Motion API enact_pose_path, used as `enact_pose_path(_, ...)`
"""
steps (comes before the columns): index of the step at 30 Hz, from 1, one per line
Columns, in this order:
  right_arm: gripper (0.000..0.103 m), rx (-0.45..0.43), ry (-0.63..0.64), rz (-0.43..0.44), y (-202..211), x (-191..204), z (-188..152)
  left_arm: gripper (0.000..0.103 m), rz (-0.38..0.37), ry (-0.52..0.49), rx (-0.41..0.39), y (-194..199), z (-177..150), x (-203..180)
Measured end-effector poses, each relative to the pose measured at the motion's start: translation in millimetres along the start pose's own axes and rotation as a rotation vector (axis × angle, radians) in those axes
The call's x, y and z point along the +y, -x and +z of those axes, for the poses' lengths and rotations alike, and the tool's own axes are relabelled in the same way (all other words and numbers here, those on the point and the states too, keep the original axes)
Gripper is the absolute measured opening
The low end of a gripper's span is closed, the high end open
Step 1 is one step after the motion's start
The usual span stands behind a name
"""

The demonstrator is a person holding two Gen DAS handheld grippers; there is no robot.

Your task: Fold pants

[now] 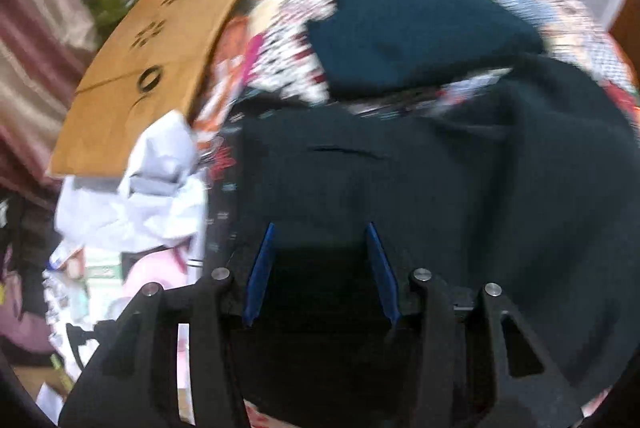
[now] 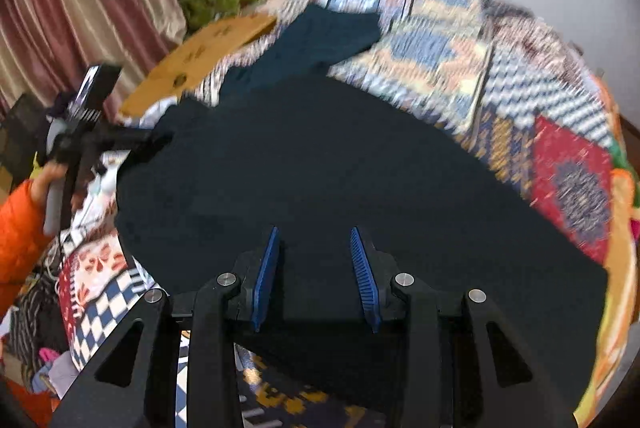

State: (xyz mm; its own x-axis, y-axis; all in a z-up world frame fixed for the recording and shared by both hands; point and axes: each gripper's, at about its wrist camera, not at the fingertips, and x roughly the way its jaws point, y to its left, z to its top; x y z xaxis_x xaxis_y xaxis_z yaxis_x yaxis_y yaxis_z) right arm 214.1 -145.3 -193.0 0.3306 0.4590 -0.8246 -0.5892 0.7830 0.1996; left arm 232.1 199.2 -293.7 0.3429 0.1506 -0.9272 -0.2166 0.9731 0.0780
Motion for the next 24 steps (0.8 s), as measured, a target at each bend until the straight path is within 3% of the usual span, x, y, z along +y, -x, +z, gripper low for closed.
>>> enact_pose_path(4, 0.034, 0.006, -0.003, 0.015, 5, -2, -11, 0.065, 0.029, 0.06, -0.022, -8, -1, 24)
enact_pose_path(7, 0.034, 0.015, -0.018, 0.018, 16, -5, -19, 0.065, 0.027, 0.081, -0.027, -2, -5, 31)
enact_pose_path(10, 0.034, 0.015, -0.06, 0.002, 28, -11, -25, 0.064, 0.043, 0.04, -0.042, 15, -8, 24)
enact_pose_path(16, 0.034, -0.039, -0.191, -0.045, 59, -38, -38, 0.064, -0.082, -0.089, -0.138, 80, -40, -15)
enact_pose_path(20, 0.034, -0.052, -0.187, -0.07, 69, -39, -41, 0.066, -0.152, -0.147, -0.173, 107, -69, -42)
enact_pose_path(24, 0.034, -0.053, -0.147, -0.041, 66, -25, -35, 0.072, -0.164, -0.233, -0.181, 111, -88, -69)
